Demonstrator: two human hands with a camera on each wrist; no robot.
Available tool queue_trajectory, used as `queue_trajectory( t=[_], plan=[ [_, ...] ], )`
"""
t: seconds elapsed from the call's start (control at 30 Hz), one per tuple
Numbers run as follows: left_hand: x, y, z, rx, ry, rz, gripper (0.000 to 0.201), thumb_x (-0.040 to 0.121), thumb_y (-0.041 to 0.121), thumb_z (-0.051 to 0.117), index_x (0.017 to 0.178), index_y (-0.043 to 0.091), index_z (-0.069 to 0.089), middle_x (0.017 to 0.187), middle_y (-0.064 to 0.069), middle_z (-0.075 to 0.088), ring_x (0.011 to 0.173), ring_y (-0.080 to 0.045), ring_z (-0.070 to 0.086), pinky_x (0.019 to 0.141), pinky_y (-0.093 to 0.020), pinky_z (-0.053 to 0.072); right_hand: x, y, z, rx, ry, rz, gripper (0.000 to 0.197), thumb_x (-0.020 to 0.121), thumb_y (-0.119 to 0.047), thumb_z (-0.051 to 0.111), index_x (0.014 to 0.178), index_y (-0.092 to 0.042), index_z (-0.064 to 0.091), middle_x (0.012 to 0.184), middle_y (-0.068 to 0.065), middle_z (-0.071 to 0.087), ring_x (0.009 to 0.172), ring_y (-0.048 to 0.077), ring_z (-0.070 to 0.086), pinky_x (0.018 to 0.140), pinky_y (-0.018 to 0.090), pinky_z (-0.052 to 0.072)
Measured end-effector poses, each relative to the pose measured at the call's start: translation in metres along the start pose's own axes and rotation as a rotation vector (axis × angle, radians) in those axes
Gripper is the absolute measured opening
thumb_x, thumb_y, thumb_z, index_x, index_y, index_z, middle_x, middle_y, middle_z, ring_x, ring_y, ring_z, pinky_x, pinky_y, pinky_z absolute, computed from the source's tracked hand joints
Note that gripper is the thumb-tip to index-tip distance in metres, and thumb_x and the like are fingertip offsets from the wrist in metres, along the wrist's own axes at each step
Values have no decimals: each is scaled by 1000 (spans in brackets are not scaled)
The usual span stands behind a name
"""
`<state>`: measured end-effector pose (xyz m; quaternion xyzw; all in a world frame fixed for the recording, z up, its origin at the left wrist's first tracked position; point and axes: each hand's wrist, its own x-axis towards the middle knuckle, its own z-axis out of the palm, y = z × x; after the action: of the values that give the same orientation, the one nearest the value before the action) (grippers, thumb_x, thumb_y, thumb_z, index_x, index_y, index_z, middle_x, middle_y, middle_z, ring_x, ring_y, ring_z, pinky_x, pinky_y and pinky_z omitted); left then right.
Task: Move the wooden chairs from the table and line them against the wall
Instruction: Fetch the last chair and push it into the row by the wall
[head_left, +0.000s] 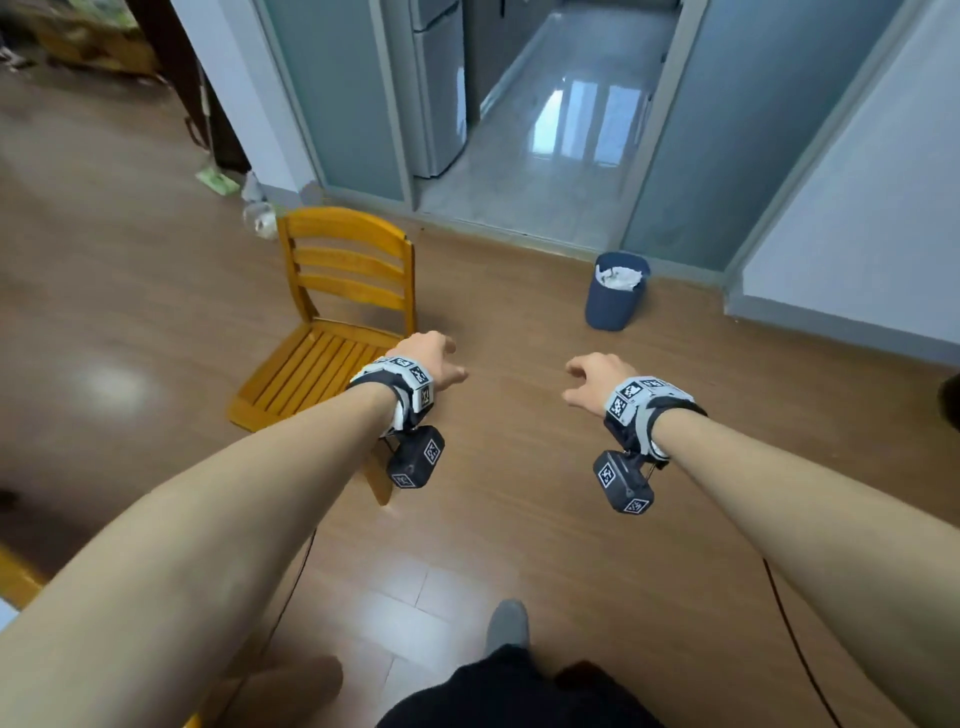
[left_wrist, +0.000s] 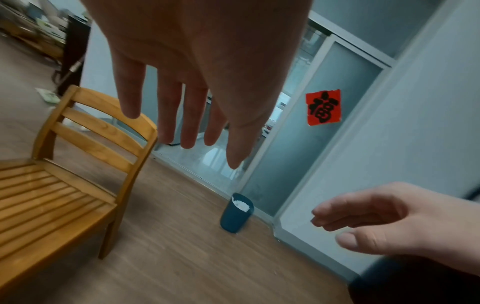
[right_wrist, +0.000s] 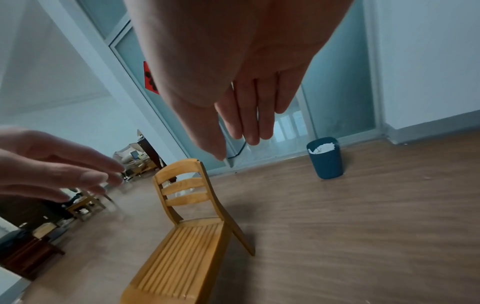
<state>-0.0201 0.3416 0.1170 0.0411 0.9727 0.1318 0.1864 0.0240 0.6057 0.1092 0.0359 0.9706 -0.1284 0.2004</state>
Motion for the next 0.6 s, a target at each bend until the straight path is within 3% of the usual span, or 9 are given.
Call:
queue_trajectory(
  t=[0.13, 0.3, 0.6],
  plan=[
    [77, -20, -50, -6, 15, -80, 69, 84, 57, 67, 142, 22, 55, 140, -5, 60, 124, -29, 59, 98, -39, 49, 99, -31, -52, -22, -15, -76, 59, 84, -37, 67, 141, -27, 57, 136, 0, 64, 116, 25, 64, 95, 38, 54],
    [185, -45, -92, -32, 20, -177, 67, 87, 55, 66, 144, 24, 53, 143, -4, 58, 126, -29, 57, 104, -43, 48, 231, -64, -90, -56, -45, -163, 59, 86, -36, 66, 143, -27, 55, 138, 2, 62, 119, 27, 62, 98, 40, 53],
    [382, -108, -161, -117, 17, -418, 62, 88, 52, 66, 143, 24, 53, 139, -5, 60, 119, -28, 62, 92, -38, 52, 506, -140, -147, -140, -158, -352, 57, 85, -37, 68, 140, -28, 57, 133, -2, 65, 115, 24, 64, 97, 37, 53]
  ],
)
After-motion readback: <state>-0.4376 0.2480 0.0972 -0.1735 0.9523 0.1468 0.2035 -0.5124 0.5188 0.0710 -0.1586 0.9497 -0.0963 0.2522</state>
